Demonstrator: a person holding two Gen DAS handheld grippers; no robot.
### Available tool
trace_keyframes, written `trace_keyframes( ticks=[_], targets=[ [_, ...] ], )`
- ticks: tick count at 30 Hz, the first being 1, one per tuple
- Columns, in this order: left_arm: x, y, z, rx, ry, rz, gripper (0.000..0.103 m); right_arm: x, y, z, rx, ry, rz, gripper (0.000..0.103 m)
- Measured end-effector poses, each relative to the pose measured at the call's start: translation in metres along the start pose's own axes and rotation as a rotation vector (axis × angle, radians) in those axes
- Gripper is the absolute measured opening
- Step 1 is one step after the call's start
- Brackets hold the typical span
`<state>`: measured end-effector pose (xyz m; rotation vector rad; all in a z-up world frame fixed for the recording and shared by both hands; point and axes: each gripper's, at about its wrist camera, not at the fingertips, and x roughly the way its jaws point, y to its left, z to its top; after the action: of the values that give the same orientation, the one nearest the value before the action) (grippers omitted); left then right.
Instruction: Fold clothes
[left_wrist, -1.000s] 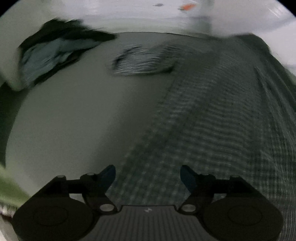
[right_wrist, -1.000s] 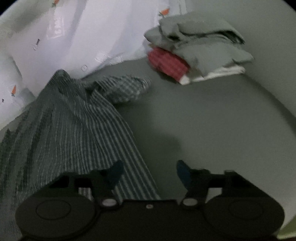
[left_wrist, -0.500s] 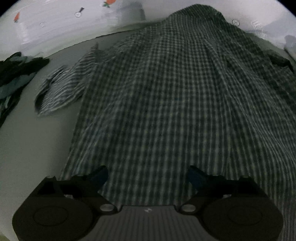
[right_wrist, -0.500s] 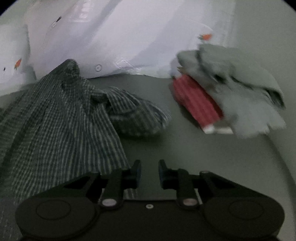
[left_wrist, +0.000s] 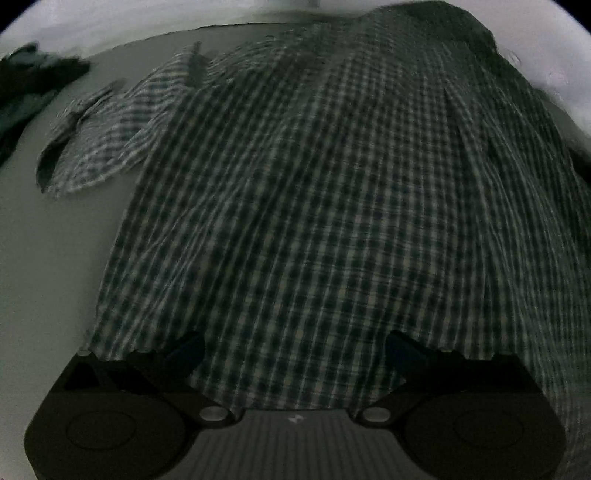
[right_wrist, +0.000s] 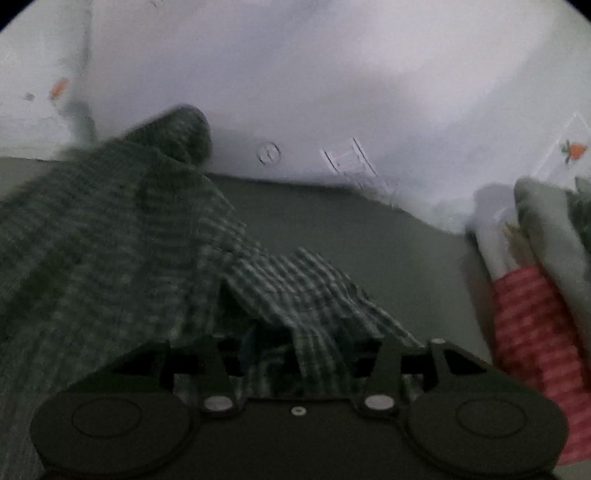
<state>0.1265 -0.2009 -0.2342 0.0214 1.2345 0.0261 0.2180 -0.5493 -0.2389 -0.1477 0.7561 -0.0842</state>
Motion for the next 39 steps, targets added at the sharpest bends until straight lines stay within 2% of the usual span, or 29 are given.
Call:
trace_keyframes(
  ticks=[1,2,3,6,11,14,15,18,21,24,28,31,33,34,35,39],
  targets=[
    [0.001,0.000,0.001,0.000,0.006,-0.002,0.103,-0.002,-0.005,-0.001,0.037,-0.006,-0.012,0.029],
    [0.001,0.000,0.002,0.001,0.011,-0.004,0.103,-0.004,-0.009,-0.003,0.074,-0.012,-0.025,0.007],
    [0.002,0.001,0.003,0.002,0.014,-0.006,0.103,-0.009,-0.015,-0.005,0.115,-0.025,-0.040,0.003],
    [0.001,0.000,0.002,0.009,0.002,-0.006,0.103,-0.057,-0.037,-0.022,0.255,-0.130,-0.160,0.002],
    [0.000,0.000,-0.001,-0.005,-0.005,0.001,0.103,-0.148,-0.070,-0.078,0.440,-0.192,-0.304,0.001],
    [0.000,-0.001,-0.001,-0.010,0.001,0.003,0.103,-0.184,-0.081,-0.121,0.515,-0.154,-0.384,0.001],
    [0.000,-0.001,-0.001,-0.011,0.003,0.004,0.103,-0.189,-0.085,-0.137,0.556,-0.117,-0.406,0.001],
    [0.000,-0.001,0.000,-0.003,0.000,0.003,0.103,-0.191,-0.105,-0.183,0.777,0.023,-0.438,0.003],
    [0.000,-0.001,-0.001,0.006,-0.002,-0.002,0.103,-0.198,-0.114,-0.206,0.921,0.086,-0.462,0.010],
    [-0.001,-0.002,-0.002,0.006,-0.002,0.001,0.103,-0.207,-0.114,-0.196,0.892,0.058,-0.518,0.037],
    [-0.003,-0.006,-0.004,-0.004,-0.006,0.009,0.103,-0.225,-0.116,-0.179,0.834,-0.077,-0.516,0.041],
    [-0.003,-0.005,-0.005,-0.018,-0.008,0.008,0.103,-0.241,-0.118,-0.163,0.799,-0.196,-0.626,0.041],
    [-0.004,-0.005,-0.006,-0.023,-0.009,0.010,0.103,-0.248,-0.124,-0.160,0.795,-0.217,-0.712,0.041],
    [-0.004,-0.005,-0.007,-0.024,-0.009,0.010,0.103,-0.248,-0.129,-0.160,0.801,-0.210,-0.725,0.043],
    [-0.004,-0.005,-0.007,-0.025,-0.008,0.010,0.103,-0.246,-0.132,-0.159,0.800,-0.197,-0.721,0.043],
    [-0.005,-0.006,-0.007,-0.028,-0.004,0.011,0.103,-0.216,-0.127,-0.157,0.710,-0.070,-0.492,0.045]
  ],
)
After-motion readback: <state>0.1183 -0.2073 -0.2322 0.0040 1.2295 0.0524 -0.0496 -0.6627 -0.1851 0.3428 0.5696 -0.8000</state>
